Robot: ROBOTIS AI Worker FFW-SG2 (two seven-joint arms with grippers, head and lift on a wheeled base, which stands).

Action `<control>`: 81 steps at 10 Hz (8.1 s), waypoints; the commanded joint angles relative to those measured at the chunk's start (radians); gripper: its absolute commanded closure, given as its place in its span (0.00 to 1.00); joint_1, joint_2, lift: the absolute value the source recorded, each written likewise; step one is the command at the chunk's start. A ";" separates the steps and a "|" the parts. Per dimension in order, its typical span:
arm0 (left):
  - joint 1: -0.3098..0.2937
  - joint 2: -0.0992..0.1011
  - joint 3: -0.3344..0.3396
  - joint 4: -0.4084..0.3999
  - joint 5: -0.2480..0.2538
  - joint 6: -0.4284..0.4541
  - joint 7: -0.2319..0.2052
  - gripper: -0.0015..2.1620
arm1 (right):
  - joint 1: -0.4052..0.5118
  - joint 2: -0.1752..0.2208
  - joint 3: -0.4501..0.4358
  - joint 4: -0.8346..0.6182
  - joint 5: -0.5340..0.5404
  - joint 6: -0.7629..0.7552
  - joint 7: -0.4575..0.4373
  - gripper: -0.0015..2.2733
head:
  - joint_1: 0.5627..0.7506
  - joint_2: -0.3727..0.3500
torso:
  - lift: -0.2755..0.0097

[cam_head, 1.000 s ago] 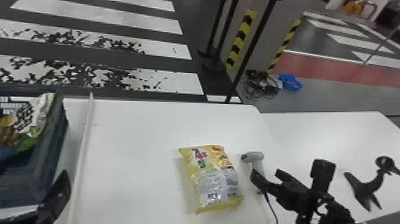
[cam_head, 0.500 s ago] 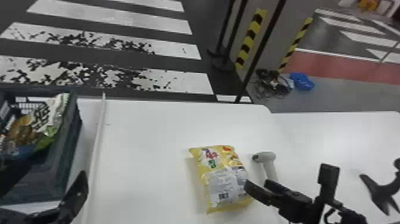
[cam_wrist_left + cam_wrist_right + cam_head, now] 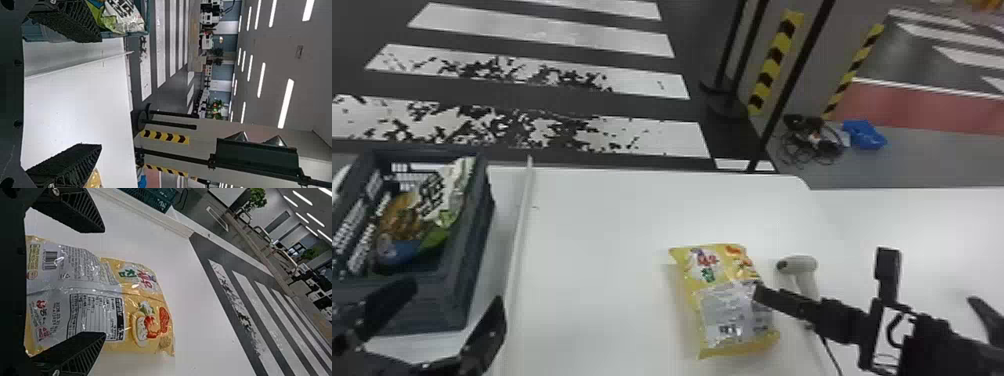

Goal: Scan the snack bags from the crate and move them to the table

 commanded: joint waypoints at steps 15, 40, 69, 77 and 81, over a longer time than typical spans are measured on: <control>-0.026 -0.023 -0.020 0.038 -0.039 0.037 0.014 0.02 | -0.048 -0.100 0.127 0.161 0.048 -0.115 -0.010 0.99 | 0.70 0.14 | 0.63; -0.078 -0.002 -0.038 0.101 0.013 -0.025 0.007 0.02 | -0.097 -0.149 -0.083 0.397 0.026 -0.710 -0.844 0.01 | 0.70 0.03 | 0.63; -0.038 -0.060 0.184 -0.143 0.077 0.282 0.017 0.02 | 0.575 0.179 0.490 -0.315 0.306 -1.241 -0.878 0.03 | 0.70 0.43 | 0.63; -0.342 0.032 0.305 0.170 0.223 0.310 -0.102 0.07 | 0.642 0.166 0.460 -0.350 0.310 -1.241 -0.876 0.03 | 0.70 0.62 | 0.63; -0.538 0.030 0.296 0.287 0.240 0.558 -0.179 0.07 | 0.676 0.172 0.453 -0.366 0.333 -1.244 -0.876 0.04 | 0.70 0.62 | 0.63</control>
